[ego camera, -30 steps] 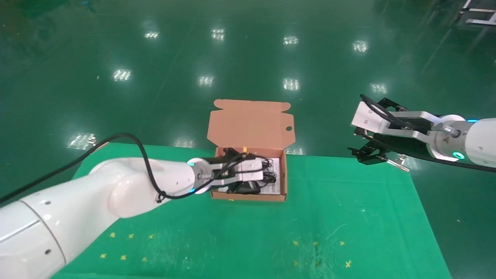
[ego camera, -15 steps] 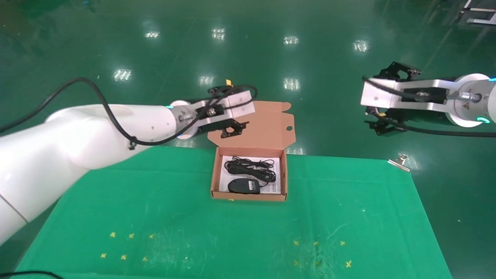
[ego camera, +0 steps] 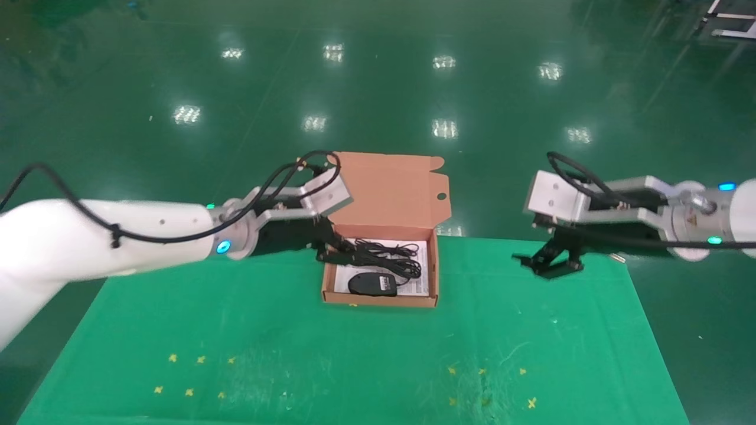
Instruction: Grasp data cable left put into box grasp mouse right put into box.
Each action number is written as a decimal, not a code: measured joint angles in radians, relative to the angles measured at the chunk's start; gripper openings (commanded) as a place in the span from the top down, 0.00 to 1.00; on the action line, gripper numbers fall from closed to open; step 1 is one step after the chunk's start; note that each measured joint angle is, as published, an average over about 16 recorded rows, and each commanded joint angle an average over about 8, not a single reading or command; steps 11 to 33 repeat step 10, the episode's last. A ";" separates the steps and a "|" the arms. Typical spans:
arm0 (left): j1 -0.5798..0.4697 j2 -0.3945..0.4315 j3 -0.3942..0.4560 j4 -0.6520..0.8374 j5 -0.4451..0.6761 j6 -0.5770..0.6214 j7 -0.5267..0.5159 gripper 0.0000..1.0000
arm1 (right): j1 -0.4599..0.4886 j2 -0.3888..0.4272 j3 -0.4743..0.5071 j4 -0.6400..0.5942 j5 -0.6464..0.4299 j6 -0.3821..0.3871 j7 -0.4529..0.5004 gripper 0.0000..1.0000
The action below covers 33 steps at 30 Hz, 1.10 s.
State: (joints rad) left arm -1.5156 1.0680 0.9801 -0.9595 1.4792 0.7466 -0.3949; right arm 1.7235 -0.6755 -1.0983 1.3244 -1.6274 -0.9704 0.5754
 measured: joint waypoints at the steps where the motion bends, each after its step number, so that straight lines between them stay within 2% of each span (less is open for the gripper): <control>1: 0.010 -0.010 -0.016 -0.007 -0.017 0.017 0.005 0.00 | -0.014 0.001 0.018 -0.001 0.020 -0.012 -0.009 0.00; 10: 0.064 -0.066 -0.102 -0.047 -0.109 0.109 0.030 0.00 | -0.093 0.009 0.117 -0.006 0.128 -0.075 -0.056 0.00; 33: 0.064 -0.066 -0.102 -0.047 -0.109 0.109 0.030 0.00 | -0.093 0.009 0.117 -0.006 0.128 -0.075 -0.056 0.00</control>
